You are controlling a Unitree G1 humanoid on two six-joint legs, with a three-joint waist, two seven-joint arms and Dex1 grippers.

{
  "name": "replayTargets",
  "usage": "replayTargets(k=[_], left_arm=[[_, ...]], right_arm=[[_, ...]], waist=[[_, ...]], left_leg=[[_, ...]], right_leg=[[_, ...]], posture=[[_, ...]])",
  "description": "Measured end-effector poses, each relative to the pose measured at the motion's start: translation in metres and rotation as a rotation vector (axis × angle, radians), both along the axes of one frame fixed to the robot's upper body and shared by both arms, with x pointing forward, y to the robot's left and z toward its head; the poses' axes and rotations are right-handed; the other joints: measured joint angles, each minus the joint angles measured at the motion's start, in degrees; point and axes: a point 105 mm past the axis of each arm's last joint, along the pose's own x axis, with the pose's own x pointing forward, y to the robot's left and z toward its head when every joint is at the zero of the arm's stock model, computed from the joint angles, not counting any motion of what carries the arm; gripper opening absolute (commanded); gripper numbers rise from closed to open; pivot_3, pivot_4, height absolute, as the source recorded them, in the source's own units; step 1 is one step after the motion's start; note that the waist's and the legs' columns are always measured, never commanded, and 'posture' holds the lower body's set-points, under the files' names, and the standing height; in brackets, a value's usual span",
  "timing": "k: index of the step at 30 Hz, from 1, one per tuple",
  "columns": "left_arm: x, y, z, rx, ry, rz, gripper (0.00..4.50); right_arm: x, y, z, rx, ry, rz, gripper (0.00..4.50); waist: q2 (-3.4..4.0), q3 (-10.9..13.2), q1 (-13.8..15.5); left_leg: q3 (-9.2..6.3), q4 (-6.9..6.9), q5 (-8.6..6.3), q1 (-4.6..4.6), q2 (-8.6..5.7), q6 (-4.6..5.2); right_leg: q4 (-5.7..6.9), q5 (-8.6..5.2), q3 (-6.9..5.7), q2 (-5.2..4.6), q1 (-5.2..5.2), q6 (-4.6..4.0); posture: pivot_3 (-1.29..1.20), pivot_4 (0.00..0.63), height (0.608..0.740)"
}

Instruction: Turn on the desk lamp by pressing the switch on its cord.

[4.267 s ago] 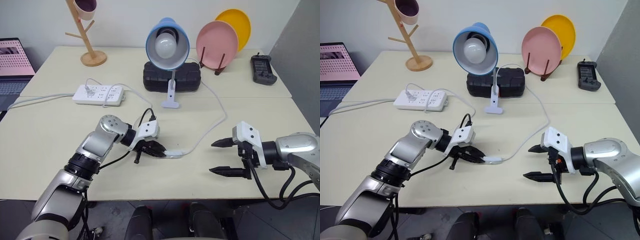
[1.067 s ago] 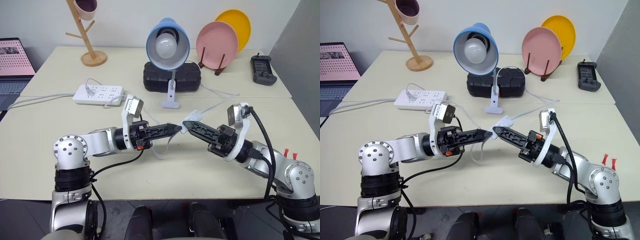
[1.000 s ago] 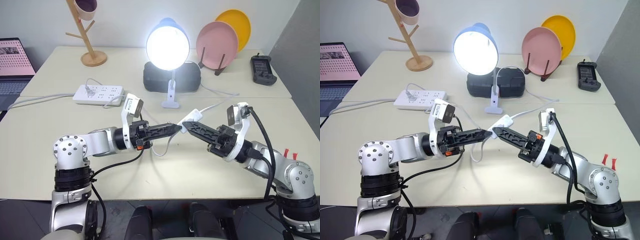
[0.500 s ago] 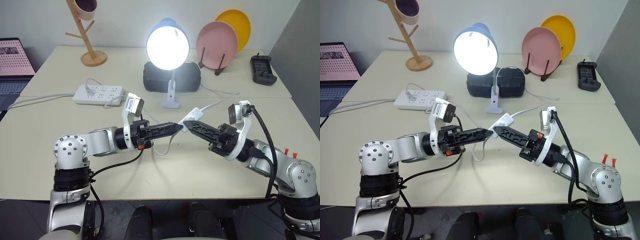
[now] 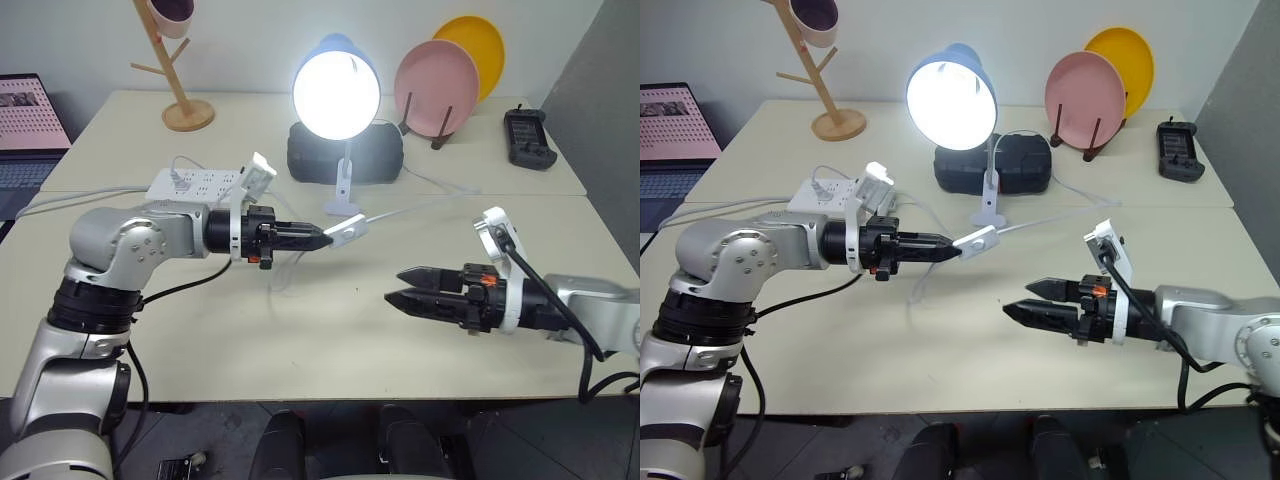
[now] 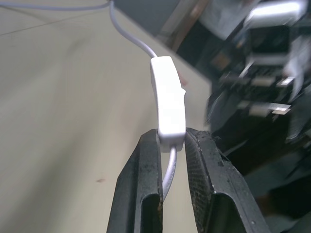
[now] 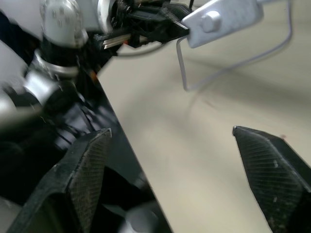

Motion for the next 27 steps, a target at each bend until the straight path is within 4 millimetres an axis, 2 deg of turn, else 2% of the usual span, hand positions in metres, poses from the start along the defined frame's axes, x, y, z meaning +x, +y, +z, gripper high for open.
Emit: replayTargets(k=[2, 5, 11, 13, 15, 17, 18, 21, 24, 27], left_arm=[[0.009, 0.0, -0.015, 0.174, -0.168, -0.085, 0.37], [0.017, 0.004, -0.041, 0.36, -0.295, -0.18, 0.37], [0.021, -0.019, -0.071, 0.384, -0.341, -0.309, 0.37], [0.022, -0.019, -0.076, 0.393, -0.338, -0.318, 1.08], [0.022, -0.019, -0.078, 0.396, -0.335, -0.332, 1.45], [0.02, -0.018, -0.078, 0.394, -0.332, -0.347, 1.97], [0.02, -0.016, -0.076, 0.391, -0.332, -0.349, 2.06], [0.023, -0.004, -0.065, 0.383, -0.332, -0.315, 2.78], [0.021, 0.008, -0.044, 0.332, -0.314, -0.261, 3.35], [0.002, 0.026, -0.016, 0.266, -0.288, -0.213, 3.96]], right_arm=[[0.003, -0.004, -0.008, -0.147, -0.106, 0.017, 4.47], [0.008, -0.007, -0.011, -0.217, -0.189, 0.028, 4.47], [0.014, -0.005, -0.012, -0.236, -0.268, 0.045, 4.47], [0.015, -0.004, -0.015, -0.241, -0.273, 0.047, 4.5], [0.017, -0.004, -0.016, -0.241, -0.276, 0.047, 4.5], [0.018, -0.004, -0.017, -0.242, -0.274, 0.048, 4.5], [0.018, -0.004, -0.018, -0.243, -0.273, 0.049, 4.5], [0.02, -0.007, -0.019, -0.254, -0.274, 0.057, 4.5], [0.022, -0.009, -0.02, -0.262, -0.275, 0.072, 4.5], [0.024, -0.012, -0.021, -0.272, -0.282, 0.116, 4.5]], waist=[[0.01, 0.01, -0.02], [0.01, 0.01, 0.02], [-0.01, 0.02, 0.02], [-0.01, 0.02, -0.02], [-0.01, 0.02, -0.11], [-0.01, 0.02, -0.15], [-0.01, 0.02, -0.15], [-0.01, 0.02, -0.21], [-0.01, 0.02, -0.23], [-0.01, 0.03, -0.69]], left_leg=[[0.03, -0.08, 0.0, -0.02, -0.01, 0.0], [0.13, -0.19, 0.0, -0.07, -0.01, 0.0], [0.11, -0.16, 0.0, -0.33, -0.01, 0.0], [0.1, -0.16, 0.0, -0.35, -0.01, 0.0], [0.1, -0.15, 0.0, -0.34, 0.0, 0.0], [0.1, -0.12, 0.01, -0.33, -0.01, 0.0], [0.09, -0.1, 0.01, -0.32, 0.0, 0.01], [0.09, -0.09, 0.01, -0.27, 0.0, 0.01], [0.08, -0.08, 0.01, -0.25, 0.0, 0.01], [0.1, -0.1, 0.01, -0.23, 0.03, 0.01]], right_leg=[[-0.05, -0.03, 0.01, -0.01, -0.04, 0.05], [-0.21, 0.0, 0.08, -0.02, -0.06, 0.0], [-0.18, 0.03, 0.06, -0.03, -0.26, -0.04], [-0.11, 0.04, 0.06, -0.02, -0.31, -0.04], [-0.06, 0.03, 0.06, -0.02, -0.33, -0.03], [0.03, 0.03, 0.07, -0.02, -0.34, -0.03], [0.06, 0.03, 0.06, -0.02, -0.34, -0.03], [0.17, 0.01, 0.07, -0.02, -0.36, 0.01], [0.21, -0.03, 0.06, -0.02, -0.35, 0.06], [0.21, -0.02, 0.08, -0.02, -0.36, 0.06]], posture=[[0.0, 0.15, 0.74], [0.0, 0.15, 0.74], [0.0, 0.15, 0.74], [0.0, 0.15, 0.74], [0.0, 0.15, 0.74], [0.0, 0.15, 0.74], [0.0, 0.15, 0.74], [0.0, 0.15, 0.74], [0.0, 0.15, 0.74], [0.0, 0.15, 0.74]])
